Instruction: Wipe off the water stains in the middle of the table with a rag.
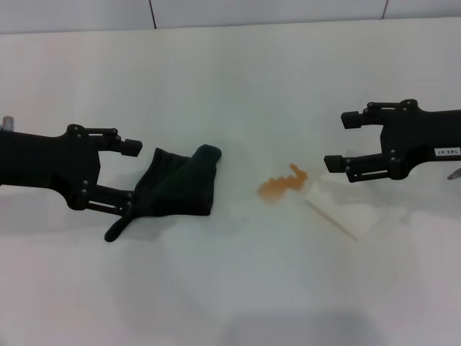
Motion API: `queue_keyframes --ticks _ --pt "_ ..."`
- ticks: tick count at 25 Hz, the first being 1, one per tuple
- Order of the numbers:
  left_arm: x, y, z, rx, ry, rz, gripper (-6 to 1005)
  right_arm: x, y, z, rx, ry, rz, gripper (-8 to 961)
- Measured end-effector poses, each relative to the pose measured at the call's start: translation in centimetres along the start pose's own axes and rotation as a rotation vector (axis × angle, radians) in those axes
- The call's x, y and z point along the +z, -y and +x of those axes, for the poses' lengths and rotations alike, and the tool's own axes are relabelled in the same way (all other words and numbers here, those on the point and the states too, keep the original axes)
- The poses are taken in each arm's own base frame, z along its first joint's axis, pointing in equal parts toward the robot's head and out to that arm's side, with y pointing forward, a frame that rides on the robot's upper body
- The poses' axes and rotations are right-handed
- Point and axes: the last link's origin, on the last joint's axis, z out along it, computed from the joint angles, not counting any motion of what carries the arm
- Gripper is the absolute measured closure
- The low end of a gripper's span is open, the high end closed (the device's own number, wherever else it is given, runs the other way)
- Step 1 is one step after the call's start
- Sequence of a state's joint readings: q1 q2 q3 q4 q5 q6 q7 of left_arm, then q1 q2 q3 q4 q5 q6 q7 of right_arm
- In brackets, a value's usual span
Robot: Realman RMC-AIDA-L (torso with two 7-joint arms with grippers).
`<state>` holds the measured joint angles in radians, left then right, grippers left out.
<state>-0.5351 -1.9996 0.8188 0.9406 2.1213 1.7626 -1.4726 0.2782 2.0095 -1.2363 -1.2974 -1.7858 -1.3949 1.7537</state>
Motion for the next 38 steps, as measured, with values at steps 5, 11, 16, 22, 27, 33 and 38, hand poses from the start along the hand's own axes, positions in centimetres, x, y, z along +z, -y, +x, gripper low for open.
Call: queue_keyframes --ticks 5,11,16,22,27,33,38 --pt "0.0 0.0 0.2 0.008 0.003 0.001 129 0.0 -0.1 -0.1 0.001 0.007 -0.003 124" --pt "0.0 0.1 0.3 0.014 0.005 0.002 129 0.0 -0.1 0.0 0.003 0.007 -0.004 125" --pt "0.0 0.1 0.3 0.018 0.01 0.002 129 0.0 0.0 0.1 0.009 0.006 -0.001 126" --pt "0.0 0.1 0.3 0.022 0.012 0.001 129 0.0 0.1 0.1 0.047 -0.005 0.005 126" --pt "0.0 0.1 0.3 0.028 0.015 0.003 129 -0.3 0.7 -0.2 0.1 -0.105 0.057 127" --pt "0.0 0.2 0.3 0.03 0.016 0.004 129 -0.4 1.0 -1.3 0.144 -0.267 0.108 127" --pt "0.1 0.2 0.3 0.031 0.015 0.003 129 -0.6 0.3 -1.9 0.162 -0.389 0.112 128"
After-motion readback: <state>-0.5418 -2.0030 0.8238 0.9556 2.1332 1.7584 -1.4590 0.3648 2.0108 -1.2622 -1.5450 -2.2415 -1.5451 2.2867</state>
